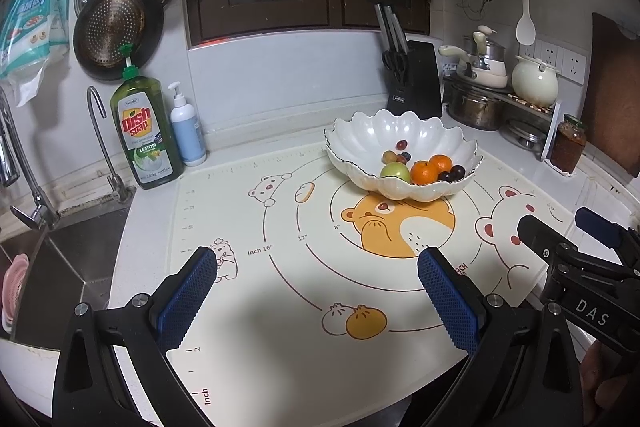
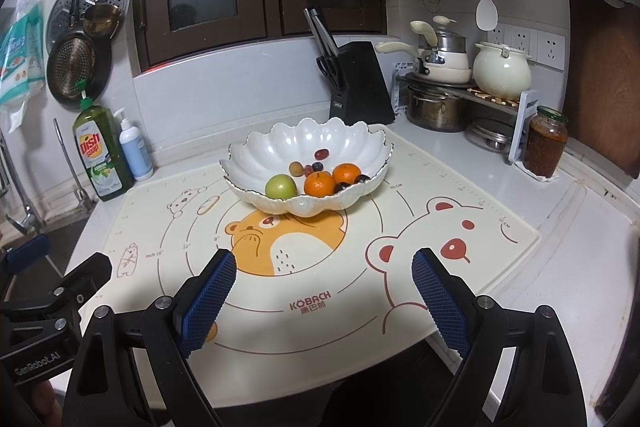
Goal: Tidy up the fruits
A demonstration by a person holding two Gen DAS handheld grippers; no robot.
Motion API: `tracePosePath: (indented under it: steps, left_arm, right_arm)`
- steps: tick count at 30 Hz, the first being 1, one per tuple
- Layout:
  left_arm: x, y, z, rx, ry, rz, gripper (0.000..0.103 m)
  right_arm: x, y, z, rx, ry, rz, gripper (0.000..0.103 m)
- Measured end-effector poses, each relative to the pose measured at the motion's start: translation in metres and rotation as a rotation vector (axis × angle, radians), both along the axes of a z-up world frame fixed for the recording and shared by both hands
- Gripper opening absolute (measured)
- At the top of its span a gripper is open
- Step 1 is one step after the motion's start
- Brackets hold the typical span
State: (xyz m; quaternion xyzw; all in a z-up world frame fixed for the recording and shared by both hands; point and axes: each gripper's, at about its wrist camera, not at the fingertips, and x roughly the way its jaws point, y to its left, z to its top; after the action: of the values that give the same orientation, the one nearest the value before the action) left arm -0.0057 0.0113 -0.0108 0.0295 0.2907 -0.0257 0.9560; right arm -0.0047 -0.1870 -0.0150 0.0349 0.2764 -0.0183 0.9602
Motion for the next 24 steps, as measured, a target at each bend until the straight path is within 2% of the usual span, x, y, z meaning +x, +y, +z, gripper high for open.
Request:
tracePosePath:
  steps: [9,24]
  left_arm:
    - [-0.0027,-0.0008,0.0012,0.014,-0.013,0.016,0.102]
    - [-0.0013,-0.0028,0.0002,-0.015,0.005,0.005,0.101]
  right_arm:
    - [-0.0005,-0.0012,0.0003,-0.001,-0.004,-0.001,0.090]
    - [-0.0013,-0.0046,-0.0004,0.010,-0.002,-0.010,0.090]
